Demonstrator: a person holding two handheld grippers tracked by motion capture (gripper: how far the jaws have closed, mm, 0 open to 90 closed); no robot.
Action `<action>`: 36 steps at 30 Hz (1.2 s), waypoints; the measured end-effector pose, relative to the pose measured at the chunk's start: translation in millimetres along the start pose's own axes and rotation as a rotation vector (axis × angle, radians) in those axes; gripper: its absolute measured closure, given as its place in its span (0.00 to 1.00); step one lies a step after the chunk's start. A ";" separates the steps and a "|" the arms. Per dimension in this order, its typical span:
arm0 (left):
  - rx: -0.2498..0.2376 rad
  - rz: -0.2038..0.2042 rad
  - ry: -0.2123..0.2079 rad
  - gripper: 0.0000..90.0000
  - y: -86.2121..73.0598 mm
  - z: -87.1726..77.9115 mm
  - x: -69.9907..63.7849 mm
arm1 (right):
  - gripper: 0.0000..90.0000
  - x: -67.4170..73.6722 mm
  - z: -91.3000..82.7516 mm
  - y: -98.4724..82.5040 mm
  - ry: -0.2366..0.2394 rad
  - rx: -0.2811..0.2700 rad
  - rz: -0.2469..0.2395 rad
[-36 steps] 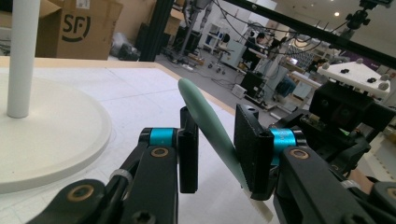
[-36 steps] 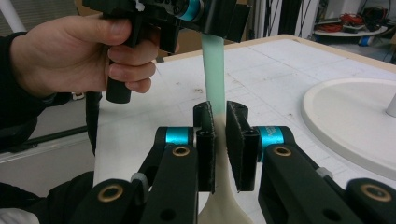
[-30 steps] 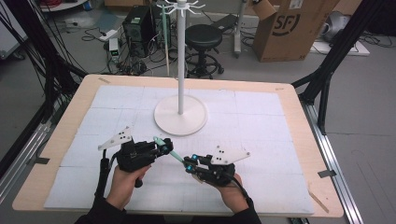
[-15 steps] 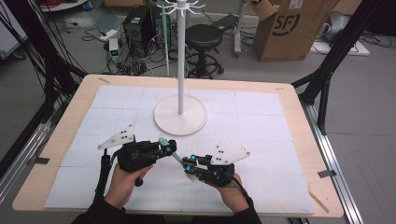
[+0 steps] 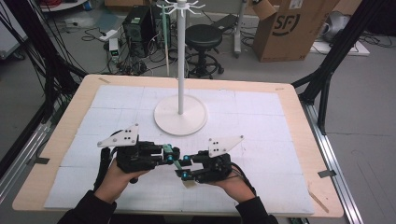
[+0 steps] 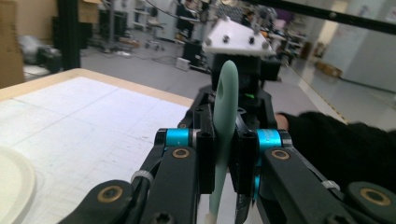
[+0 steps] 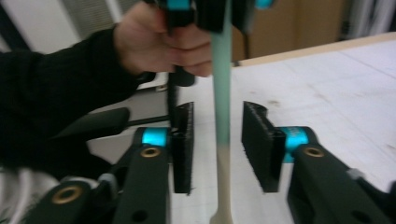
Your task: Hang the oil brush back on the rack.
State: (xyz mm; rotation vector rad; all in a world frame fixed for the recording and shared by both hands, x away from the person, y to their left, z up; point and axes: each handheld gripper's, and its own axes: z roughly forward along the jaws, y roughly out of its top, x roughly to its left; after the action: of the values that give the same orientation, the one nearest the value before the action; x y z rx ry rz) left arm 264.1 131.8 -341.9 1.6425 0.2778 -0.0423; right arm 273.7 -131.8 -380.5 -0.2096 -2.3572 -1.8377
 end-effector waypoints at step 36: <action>-0.095 0.062 0.345 0.21 -47.2 -59.1 3.3 | 0.94 -48.3 -20.4 90.8 -0.108 -0.216 -0.058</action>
State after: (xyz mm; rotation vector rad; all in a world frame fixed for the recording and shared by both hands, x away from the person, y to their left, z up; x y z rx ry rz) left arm 249.4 193.6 -383.0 1.5585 0.4838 0.3001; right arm 339.6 -130.6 -298.9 -0.2733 -2.2514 -2.1605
